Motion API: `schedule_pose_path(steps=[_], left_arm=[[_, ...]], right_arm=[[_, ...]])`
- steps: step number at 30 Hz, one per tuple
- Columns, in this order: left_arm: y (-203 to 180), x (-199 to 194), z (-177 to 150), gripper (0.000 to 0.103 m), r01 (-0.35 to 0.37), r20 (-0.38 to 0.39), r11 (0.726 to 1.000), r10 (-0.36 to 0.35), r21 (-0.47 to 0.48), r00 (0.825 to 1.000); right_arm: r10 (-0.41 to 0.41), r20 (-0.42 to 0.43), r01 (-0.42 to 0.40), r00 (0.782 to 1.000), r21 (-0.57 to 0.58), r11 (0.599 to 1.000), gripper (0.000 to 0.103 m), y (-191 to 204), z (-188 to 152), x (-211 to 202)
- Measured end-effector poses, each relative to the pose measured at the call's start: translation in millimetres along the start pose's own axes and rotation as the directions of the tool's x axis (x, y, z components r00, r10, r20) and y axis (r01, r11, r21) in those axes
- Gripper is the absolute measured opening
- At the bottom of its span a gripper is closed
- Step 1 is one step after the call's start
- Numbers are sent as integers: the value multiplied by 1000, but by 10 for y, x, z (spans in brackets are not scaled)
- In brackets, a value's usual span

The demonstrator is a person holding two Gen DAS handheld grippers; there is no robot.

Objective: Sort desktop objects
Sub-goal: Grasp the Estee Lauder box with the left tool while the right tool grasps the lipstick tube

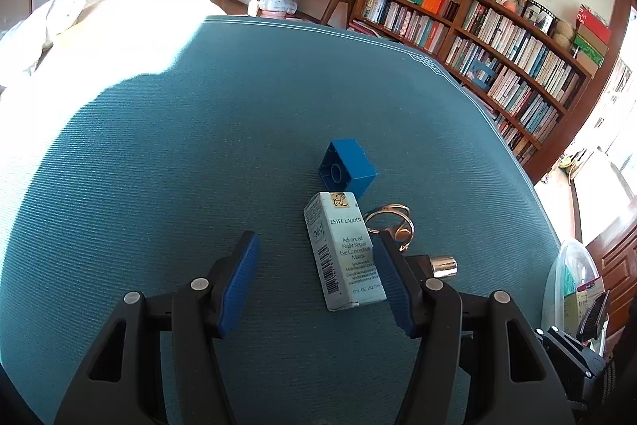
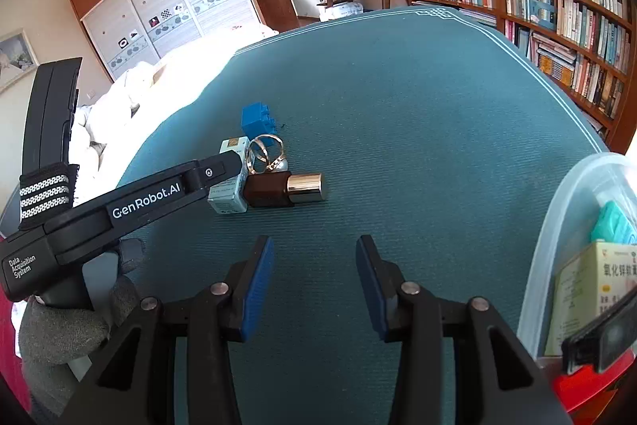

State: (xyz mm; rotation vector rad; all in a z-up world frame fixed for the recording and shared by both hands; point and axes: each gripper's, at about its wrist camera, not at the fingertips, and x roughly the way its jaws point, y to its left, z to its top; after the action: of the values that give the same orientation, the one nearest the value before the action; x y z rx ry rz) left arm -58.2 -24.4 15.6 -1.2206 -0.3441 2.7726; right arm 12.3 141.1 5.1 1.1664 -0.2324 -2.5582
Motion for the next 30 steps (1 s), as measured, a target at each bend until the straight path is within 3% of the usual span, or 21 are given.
schedule_pose_path(steps=[4,11,12,14,17,25,30], left_arm=[[-19,45,3,62,34,-19,999,-34,-7,999],[9,44,-9,62,-7,-4,1000,7,9,1000],[25,30,-8,60,-5,-1,1000,5,5,1000],[33,5,9,43,-4,3,1000,4,3,1000],[37,-35,15,35,-17,8,1000,17,21,1000],[119,-3,19,35,4,-6,1000,-4,-8,1000],[194,-40,11,35,-31,13,999,32,-37,999]], right_arm=[[24,-15,-24,1000,0,1000,48,-16,65,44],[23,-2,-23,1000,1,1000,48,-13,215,134],[26,-5,-26,1000,-1,1000,48,-7,221,151],[28,-11,-29,1000,-12,1000,48,13,219,172],[34,-25,-35,999,-29,999,48,52,211,209],[35,-15,-36,999,-68,997,48,156,385,331],[69,-15,-70,998,-76,995,49,122,433,452]])
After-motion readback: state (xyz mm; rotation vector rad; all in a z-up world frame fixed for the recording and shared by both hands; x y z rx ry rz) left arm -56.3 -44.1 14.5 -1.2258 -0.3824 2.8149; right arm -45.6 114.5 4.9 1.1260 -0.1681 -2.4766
